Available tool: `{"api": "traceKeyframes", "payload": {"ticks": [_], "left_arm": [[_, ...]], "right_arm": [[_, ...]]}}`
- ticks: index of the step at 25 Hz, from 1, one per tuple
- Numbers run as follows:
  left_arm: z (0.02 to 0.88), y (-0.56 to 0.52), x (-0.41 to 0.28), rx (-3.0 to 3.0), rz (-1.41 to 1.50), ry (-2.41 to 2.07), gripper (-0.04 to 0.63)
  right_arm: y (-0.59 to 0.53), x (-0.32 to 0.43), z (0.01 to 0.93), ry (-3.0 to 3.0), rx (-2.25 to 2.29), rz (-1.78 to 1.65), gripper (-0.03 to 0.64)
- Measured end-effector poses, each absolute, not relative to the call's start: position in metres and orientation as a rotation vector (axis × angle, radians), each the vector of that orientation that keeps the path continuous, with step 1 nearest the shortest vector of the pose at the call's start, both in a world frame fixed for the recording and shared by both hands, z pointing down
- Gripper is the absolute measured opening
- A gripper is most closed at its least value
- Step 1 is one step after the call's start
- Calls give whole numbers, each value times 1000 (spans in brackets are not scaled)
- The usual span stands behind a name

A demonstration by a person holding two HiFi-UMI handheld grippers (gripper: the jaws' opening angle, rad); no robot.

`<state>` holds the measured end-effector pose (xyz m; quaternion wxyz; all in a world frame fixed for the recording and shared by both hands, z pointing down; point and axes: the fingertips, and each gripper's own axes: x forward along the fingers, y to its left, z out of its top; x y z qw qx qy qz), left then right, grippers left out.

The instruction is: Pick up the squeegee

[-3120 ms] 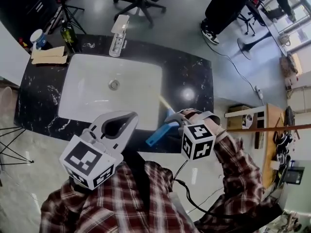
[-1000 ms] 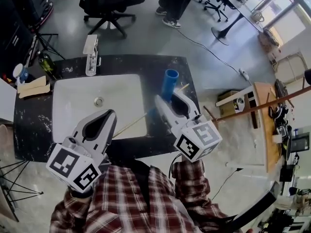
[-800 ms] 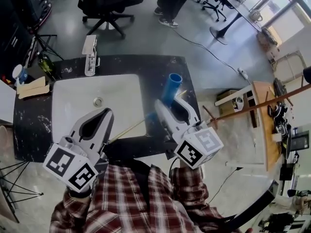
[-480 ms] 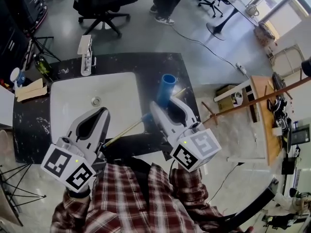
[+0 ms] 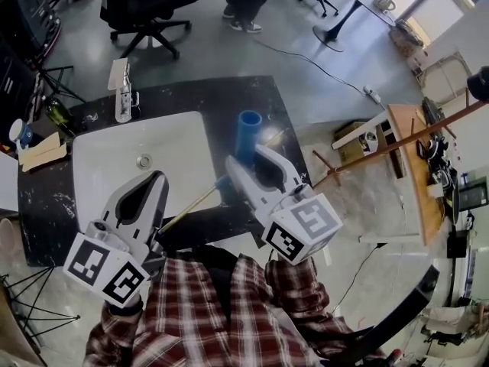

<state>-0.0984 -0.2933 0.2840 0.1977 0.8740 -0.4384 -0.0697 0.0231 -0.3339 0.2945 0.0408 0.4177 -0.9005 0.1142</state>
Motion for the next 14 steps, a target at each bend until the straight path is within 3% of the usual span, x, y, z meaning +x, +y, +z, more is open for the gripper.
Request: {"api": "traceKeyframes", "payload": {"ticks": [14], "left_arm": [[288,-294,-91,2455,-170,-1230,12]], "right_arm": [[-341,17,299,-2764,1249,328,149]]}}
